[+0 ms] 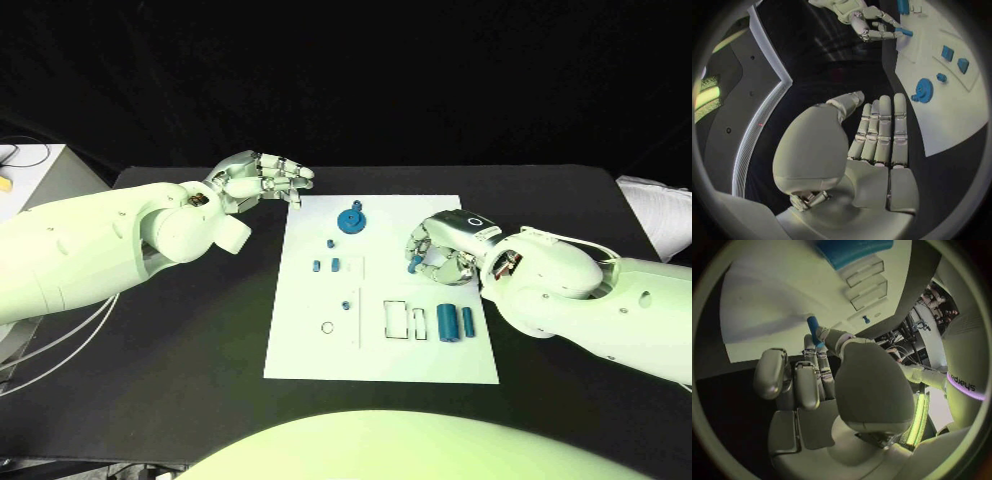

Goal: Assemble the parts on the task board

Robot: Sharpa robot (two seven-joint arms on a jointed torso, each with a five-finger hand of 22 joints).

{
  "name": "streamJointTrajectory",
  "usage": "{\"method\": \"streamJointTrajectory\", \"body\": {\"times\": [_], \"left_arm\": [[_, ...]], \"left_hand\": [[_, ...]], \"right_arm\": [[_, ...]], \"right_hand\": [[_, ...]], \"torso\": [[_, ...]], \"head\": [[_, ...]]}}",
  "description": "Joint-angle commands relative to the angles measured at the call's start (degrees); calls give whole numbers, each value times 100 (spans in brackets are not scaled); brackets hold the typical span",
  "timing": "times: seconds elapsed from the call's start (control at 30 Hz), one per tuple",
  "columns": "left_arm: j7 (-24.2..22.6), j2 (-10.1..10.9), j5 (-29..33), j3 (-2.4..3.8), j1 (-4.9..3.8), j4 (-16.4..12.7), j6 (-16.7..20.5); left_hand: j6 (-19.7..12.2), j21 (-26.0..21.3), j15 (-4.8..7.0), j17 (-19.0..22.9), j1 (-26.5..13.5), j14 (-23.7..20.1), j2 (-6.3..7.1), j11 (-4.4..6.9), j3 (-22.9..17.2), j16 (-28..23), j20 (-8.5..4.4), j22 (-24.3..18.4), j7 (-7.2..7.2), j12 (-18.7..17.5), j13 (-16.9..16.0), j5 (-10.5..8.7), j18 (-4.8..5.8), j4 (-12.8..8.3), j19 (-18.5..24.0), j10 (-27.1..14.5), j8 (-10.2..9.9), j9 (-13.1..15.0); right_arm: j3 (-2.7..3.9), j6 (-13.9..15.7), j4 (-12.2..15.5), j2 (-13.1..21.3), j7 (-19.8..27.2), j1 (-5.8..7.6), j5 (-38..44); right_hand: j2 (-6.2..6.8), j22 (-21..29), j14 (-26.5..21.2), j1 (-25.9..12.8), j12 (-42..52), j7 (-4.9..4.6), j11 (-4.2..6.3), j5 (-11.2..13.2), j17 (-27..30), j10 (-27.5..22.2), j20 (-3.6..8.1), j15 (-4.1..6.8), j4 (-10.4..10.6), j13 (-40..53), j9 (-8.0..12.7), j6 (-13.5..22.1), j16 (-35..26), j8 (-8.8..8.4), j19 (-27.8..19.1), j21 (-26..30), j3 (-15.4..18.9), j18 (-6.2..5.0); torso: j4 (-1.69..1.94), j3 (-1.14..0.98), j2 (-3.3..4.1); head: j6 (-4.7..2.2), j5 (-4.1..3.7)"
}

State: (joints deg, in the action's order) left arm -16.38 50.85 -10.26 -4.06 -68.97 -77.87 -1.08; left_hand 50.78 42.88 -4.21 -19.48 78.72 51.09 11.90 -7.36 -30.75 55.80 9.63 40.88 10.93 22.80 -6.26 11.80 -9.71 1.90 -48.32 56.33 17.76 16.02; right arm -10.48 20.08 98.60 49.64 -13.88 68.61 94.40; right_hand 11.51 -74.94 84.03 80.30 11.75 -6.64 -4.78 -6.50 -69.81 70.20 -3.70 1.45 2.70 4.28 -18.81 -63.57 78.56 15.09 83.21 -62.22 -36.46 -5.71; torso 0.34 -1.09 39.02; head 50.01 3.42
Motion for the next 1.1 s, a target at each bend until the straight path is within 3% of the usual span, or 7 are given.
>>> {"method": "streamJointTrajectory", "body": {"times": [0.03,0.23,0.43,0.63,0.8,1.1], "left_arm": [[-26,-20,37,4,-1,8,-94],[-29,-45,43,4,0,32,-99],[-27,-67,47,4,5,37,-109],[-31,-86,49,4,12,25,-115],[-37,-101,50,4,17,15,-115],[-44,-108,54,4,20,-1,-102]], "left_hand": [[6,-36,7,6,33,44,-13,-30,32,-38,-1,-10,12,-36,5,17,-72,1,-40,9,-22,-9],[6,-36,7,6,33,44,-13,-30,32,-38,-1,-10,12,-36,5,17,-72,1,-40,9,-22,-9],[6,-36,7,6,33,44,-13,-30,32,-38,-1,-10,12,-36,5,17,-72,1,-40,9,-22,-9],[6,-36,7,6,33,44,-13,-30,32,-38,-1,-10,12,-36,5,17,-72,1,-40,9,-22,-9],[6,-36,7,6,33,44,-13,-30,32,-38,-1,-10,12,-36,5,17,-72,1,-40,9,-22,-9],[6,-36,7,6,33,44,-13,-30,32,-38,-1,-10,12,-36,5,17,-72,1,-40,9,-22,-9]], "right_arm": [[29,359,203,87,-50,61,-36],[84,491,649,262,-28,224,-171],[82,459,784,72,46,252,-341],[25,407,682,-407,153,40,-348],[-21,372,540,-835,254,-219,-253],[-100,300,322,-1269,358,-535,-94]], "right_hand": [[-149,-302,160,80,12,9,235,13,-6,275,-1,57,-4,111,-186,-29,32,41,45,-30,-30,85],[-141,-317,163,72,6,9,236,16,-18,283,1,58,-13,115,-194,-31,38,48,53,-61,-42,91],[-136,-323,165,68,3,9,237,17,-23,286,2,59,-17,117,-199,-32,41,52,56,-72,-47,93],[-134,-313,159,66,-3,9,237,14,4,287,3,59,-25,118,-203,-29,25,54,51,-47,-57,88],[-134,-303,152,65,-16,6,234,5,32,285,5,59,-39,121,-211,-19,8,56,44,-16,-78,83],[-133,-292,145,61,-28,1,231,-7,59,284,6,58,-54,124,-218,-9,-9,57,37,15,-98,78]], "torso": [[-5,2,-5],[-3,6,-9],[-7,2,-9],[-6,6,0],[9,5,7],[2,6,8]], "head": [[-1,15],[-1,20],[-1,69],[-1,137],[-1,190],[-1,325]]}}
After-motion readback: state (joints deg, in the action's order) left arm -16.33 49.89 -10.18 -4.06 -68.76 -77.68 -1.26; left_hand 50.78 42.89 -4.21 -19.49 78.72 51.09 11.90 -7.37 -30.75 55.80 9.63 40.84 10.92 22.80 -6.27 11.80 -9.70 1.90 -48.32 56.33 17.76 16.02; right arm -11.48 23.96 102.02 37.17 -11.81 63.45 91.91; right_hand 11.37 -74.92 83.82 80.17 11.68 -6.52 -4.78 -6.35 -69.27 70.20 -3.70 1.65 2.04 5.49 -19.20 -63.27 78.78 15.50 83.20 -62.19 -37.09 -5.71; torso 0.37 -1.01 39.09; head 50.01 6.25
